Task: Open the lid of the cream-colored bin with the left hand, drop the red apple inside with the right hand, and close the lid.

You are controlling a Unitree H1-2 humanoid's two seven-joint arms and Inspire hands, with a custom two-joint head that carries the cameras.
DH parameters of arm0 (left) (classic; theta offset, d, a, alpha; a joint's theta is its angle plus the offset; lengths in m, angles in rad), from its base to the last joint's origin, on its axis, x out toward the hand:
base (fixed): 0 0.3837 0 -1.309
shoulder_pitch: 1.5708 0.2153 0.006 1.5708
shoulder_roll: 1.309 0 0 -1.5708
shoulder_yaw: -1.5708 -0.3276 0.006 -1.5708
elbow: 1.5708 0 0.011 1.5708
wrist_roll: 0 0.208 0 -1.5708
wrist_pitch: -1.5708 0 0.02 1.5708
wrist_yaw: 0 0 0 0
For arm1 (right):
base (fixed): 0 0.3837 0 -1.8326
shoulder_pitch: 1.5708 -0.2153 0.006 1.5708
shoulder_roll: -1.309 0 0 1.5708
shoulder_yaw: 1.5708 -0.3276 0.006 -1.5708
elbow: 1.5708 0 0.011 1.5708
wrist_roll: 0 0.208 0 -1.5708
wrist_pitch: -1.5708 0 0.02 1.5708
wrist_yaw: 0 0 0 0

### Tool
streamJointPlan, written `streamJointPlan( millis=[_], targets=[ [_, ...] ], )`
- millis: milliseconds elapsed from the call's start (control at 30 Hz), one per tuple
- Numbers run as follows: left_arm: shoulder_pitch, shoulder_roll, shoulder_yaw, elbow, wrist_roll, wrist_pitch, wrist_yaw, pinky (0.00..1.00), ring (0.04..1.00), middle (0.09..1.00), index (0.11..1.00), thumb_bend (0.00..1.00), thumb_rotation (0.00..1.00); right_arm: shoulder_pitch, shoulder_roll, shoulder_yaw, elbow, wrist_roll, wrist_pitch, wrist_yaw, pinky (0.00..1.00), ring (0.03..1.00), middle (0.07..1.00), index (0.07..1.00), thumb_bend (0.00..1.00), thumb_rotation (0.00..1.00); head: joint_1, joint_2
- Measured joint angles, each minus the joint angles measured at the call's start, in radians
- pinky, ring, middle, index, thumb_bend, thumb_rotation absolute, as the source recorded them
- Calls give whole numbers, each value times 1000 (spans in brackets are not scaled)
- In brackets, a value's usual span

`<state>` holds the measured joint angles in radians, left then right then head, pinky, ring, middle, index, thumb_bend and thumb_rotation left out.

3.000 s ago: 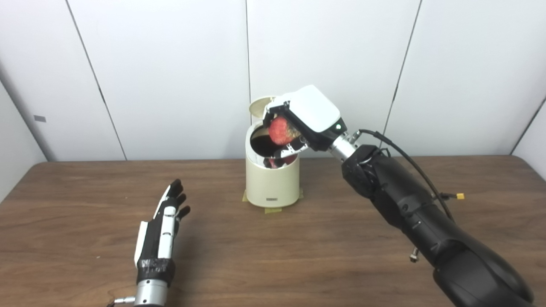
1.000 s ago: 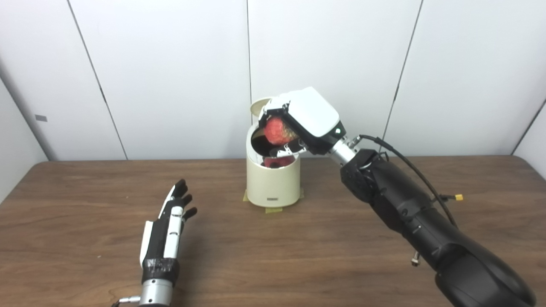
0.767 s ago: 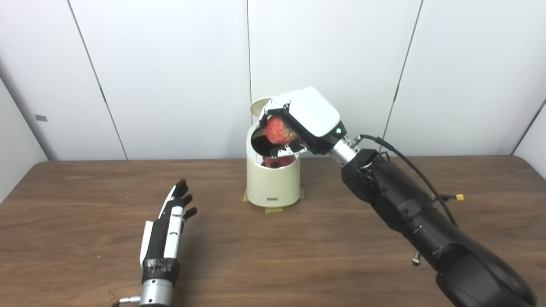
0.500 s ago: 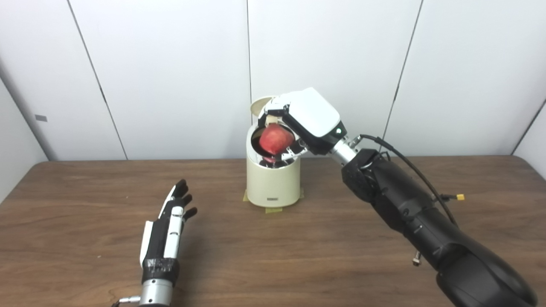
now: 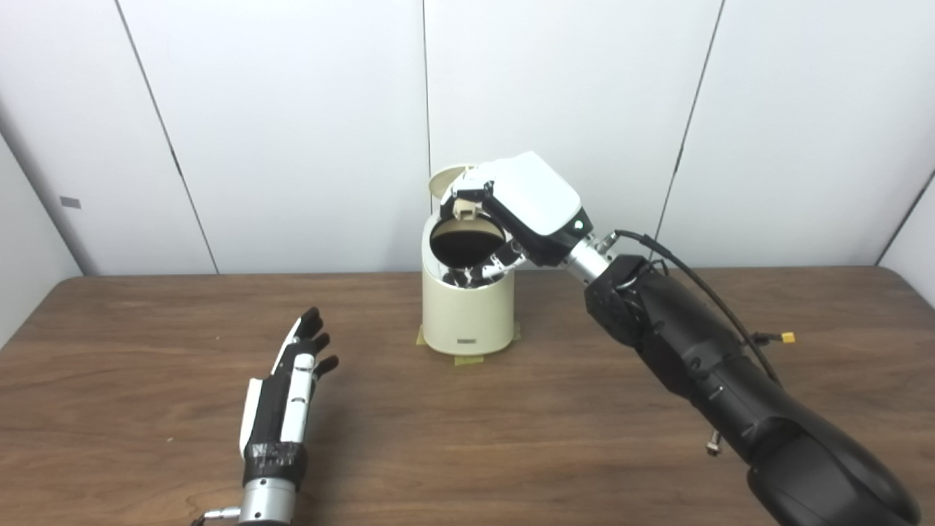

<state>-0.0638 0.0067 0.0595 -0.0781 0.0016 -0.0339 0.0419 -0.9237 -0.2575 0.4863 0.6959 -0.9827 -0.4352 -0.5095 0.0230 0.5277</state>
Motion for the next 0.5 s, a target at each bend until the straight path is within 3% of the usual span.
streamJointPlan(
  millis=[133, 233, 267, 300, 400, 500],
  targets=[
    [0, 0, 0, 0, 0, 0, 0, 853, 936, 962, 951, 376, 915, 2, 0, -2, -4, 0, -2, 0, 485, 587, 621, 555, 1000, 118, 0, 0],
    [0, 0, 0, 0, 0, 0, 0, 865, 940, 963, 949, 378, 918, 13, 0, -18, -28, 4, -4, -17, 429, 505, 540, 476, 933, 147, 0, 0],
    [0, 0, 0, 0, 0, 0, 0, 866, 938, 961, 946, 371, 919, 19, 2, -29, -38, 8, -4, -42, 404, 469, 504, 475, 692, 146, 0, 0],
    [0, 0, 0, 0, 0, 0, 0, 869, 939, 961, 946, 371, 920, 27, 4, -43, -47, 14, -4, -70, 380, 441, 481, 474, 594, 145, -2, -2],
    [0, 0, 0, 0, 0, 0, 0, 877, 941, 962, 947, 382, 918, 56, 5, -83, -92, 34, 1, -114, 249, 301, 384, 469, 530, 146, 2, -5],
    [0, 1, 1, 0, 0, 6, 0, 878, 938, 960, 947, 376, 912, 121, 21, -150, -183, 106, 6, -120, 184, 238, 313, 469, 514, 148, -6, -6]
  ],
)
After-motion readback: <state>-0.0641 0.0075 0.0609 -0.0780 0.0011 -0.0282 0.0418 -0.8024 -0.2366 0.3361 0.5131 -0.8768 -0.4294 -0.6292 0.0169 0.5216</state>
